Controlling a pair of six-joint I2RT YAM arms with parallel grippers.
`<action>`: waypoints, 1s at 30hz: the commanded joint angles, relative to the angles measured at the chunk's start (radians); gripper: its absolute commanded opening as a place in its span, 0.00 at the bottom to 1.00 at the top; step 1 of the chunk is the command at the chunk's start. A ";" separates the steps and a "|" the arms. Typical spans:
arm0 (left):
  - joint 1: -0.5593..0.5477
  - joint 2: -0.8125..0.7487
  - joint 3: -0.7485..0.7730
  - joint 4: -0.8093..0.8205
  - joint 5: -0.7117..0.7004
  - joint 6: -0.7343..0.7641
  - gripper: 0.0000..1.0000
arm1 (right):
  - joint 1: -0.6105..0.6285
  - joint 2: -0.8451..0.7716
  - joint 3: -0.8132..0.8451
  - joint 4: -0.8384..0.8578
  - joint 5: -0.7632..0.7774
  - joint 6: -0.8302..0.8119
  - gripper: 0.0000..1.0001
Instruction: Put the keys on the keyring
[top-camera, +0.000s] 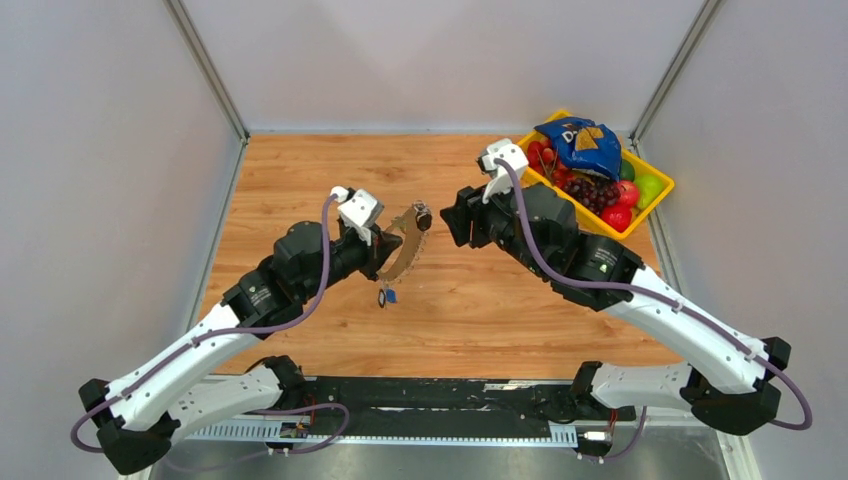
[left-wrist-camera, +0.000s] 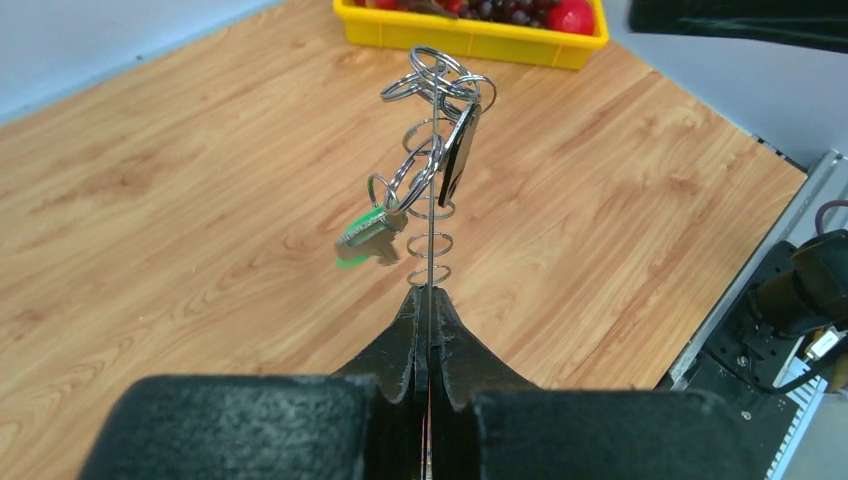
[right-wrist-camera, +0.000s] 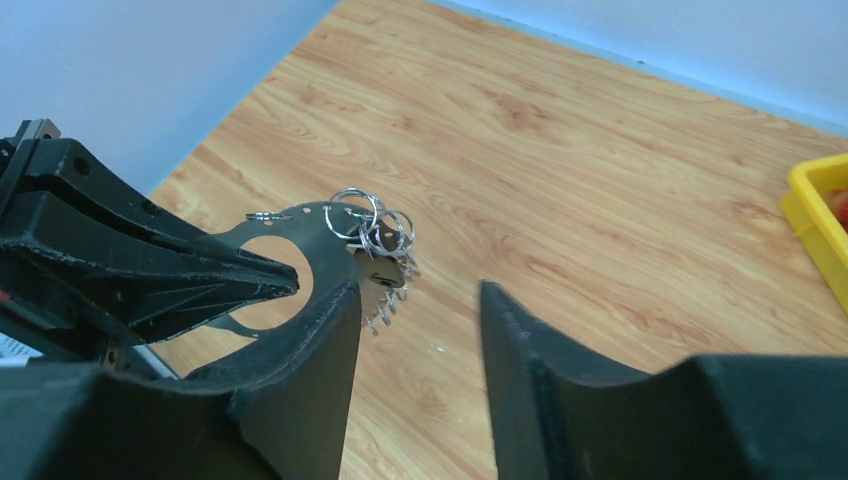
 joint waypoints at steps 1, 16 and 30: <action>0.002 0.063 0.072 0.007 -0.027 -0.053 0.00 | -0.011 -0.107 -0.075 0.037 0.108 0.029 0.56; 0.060 0.402 0.150 0.113 0.071 -0.171 0.00 | -0.016 -0.223 -0.342 0.047 0.068 0.096 0.57; 0.203 0.772 0.311 0.111 0.315 -0.378 0.00 | -0.018 -0.317 -0.488 0.055 0.005 0.121 0.59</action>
